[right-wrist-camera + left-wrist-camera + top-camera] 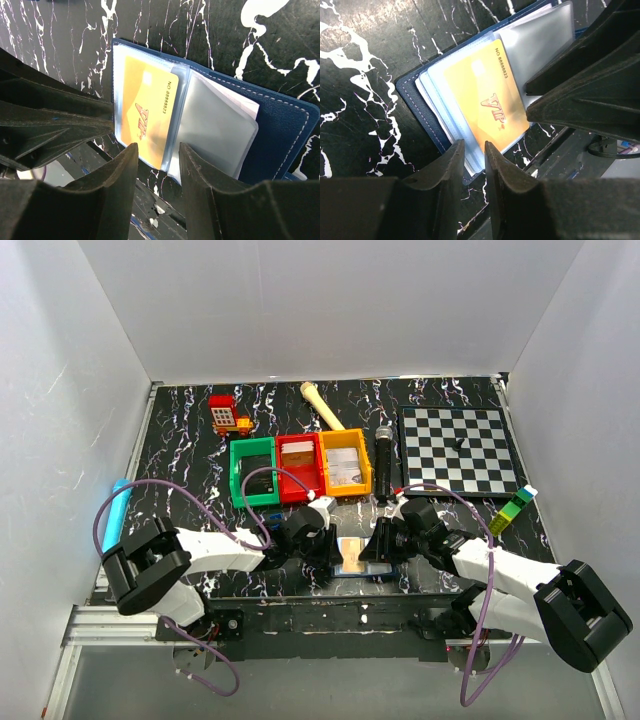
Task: Take the credit cards out of the card holder
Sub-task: Remove the credit card from the card holder.
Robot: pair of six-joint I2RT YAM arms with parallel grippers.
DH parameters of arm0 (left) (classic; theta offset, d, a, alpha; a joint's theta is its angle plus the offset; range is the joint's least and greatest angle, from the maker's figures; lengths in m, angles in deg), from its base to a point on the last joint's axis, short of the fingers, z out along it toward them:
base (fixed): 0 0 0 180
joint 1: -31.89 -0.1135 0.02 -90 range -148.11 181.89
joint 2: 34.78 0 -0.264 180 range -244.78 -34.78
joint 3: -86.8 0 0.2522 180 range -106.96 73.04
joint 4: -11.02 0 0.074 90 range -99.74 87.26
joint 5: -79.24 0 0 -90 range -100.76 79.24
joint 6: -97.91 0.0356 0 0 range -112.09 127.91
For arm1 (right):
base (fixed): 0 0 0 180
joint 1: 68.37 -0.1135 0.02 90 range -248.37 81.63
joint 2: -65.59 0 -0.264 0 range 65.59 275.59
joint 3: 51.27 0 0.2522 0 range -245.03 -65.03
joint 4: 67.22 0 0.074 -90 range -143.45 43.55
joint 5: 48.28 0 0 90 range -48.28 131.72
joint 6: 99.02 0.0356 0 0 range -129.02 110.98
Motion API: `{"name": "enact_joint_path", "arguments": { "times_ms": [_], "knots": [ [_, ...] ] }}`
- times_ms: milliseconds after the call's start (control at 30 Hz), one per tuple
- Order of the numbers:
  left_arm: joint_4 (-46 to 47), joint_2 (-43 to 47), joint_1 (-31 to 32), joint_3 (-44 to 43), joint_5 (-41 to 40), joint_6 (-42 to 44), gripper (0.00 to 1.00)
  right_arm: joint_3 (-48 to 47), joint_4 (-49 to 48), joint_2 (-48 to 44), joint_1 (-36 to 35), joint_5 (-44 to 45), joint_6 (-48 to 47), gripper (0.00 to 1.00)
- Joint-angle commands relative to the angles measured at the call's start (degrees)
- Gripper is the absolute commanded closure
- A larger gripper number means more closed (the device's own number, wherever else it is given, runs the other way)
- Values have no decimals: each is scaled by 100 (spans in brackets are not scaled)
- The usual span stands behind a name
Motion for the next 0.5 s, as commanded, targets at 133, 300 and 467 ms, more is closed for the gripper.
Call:
{"name": "enact_joint_path", "arguments": {
  "times_ms": [133,300,467],
  "knots": [
    [125,673,-23,-98,-65,137,73,11,-208,-3,-2,56,53,53],
    [178,348,-31,-212,154,146,75,11,-252,-12,-2,38,88,53],
    [239,93,-23,-195,146,102,76,11,-305,-21,-2,38,132,51]
  ]
}}
